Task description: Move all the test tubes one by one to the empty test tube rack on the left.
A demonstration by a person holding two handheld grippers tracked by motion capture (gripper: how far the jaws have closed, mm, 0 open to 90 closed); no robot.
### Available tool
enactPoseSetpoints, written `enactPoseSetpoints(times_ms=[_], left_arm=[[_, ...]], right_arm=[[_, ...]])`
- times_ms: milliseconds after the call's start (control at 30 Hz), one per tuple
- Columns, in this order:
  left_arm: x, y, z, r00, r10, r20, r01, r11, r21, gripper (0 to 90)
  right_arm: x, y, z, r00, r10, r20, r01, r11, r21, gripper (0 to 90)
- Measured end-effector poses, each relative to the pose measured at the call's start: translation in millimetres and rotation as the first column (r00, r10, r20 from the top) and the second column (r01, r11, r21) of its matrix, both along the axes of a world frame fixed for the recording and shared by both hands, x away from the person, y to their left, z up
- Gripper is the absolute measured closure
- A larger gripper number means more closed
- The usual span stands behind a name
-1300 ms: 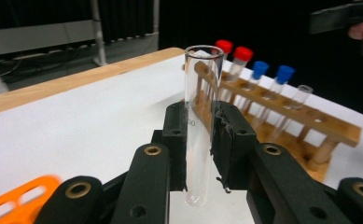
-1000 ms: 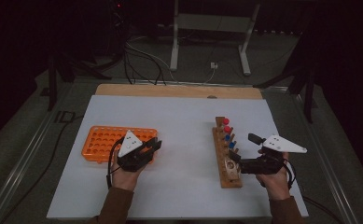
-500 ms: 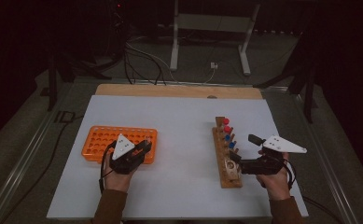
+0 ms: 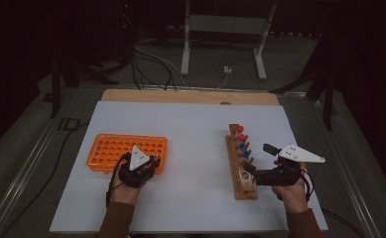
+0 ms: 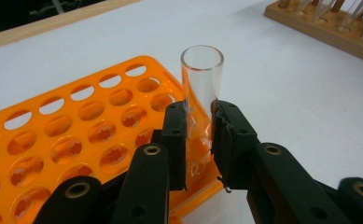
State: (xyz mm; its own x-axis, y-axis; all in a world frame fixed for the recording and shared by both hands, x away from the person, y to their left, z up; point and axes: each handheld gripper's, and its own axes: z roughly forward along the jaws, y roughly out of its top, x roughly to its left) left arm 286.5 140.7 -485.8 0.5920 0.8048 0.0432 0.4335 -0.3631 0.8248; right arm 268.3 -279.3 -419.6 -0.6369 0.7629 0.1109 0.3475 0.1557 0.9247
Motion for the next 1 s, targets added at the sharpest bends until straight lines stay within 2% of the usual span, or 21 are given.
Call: enactPoseSetpoints(times_ms=[200,333,533,633,733,767,1000], left_arm=[[2.4,-5.1,-3.1,0.9999,0.014,0.005,-0.014,0.9993,0.035,75.7],[6.1,-5.0,-5.4,0.9995,0.031,-0.004,-0.031,0.9993,0.018,75.9],[5.9,-1.3,-6.1,0.9992,0.031,-0.023,-0.031,0.9995,-0.011,76.1],[4.2,-0.9,-7.3,0.9992,0.039,-0.007,-0.039,0.9992,-0.008,75.0],[4.3,3.5,-8.2,0.9985,0.051,-0.02,-0.052,0.9978,-0.041,63.8],[3.8,4.5,-8.5,0.9983,0.055,-0.017,-0.056,0.9976,-0.041,60.7],[0.1,7.4,-3.3,0.9976,0.065,-0.023,-0.067,0.9922,-0.105,46.5]], right_arm=[[0.2,0.4,-0.7,1.0,0.0,-0.001,0.0,1.0,0.0,0.0],[1.0,0.2,-2.3,1.0,-0.002,-0.007,0.002,1.0,0.0,0.0],[1.5,0.2,-3.5,0.9999,-0.002,-0.012,0.002,1.0,0.001,0.0],[1.3,0.3,-3.6,0.9999,-0.002,-0.011,0.002,1.0,0.001,0.0],[1.5,-0.3,-3.7,0.9999,-0.004,-0.014,0.004,1.0,0.003,0.0],[1.6,-0.7,-3.6,0.9999,-0.004,-0.015,0.004,1.0,0.005,0.0],[2.9,-4.2,-5.0,0.9997,-0.01,-0.022,0.01,1.0,0.006,0.0]])
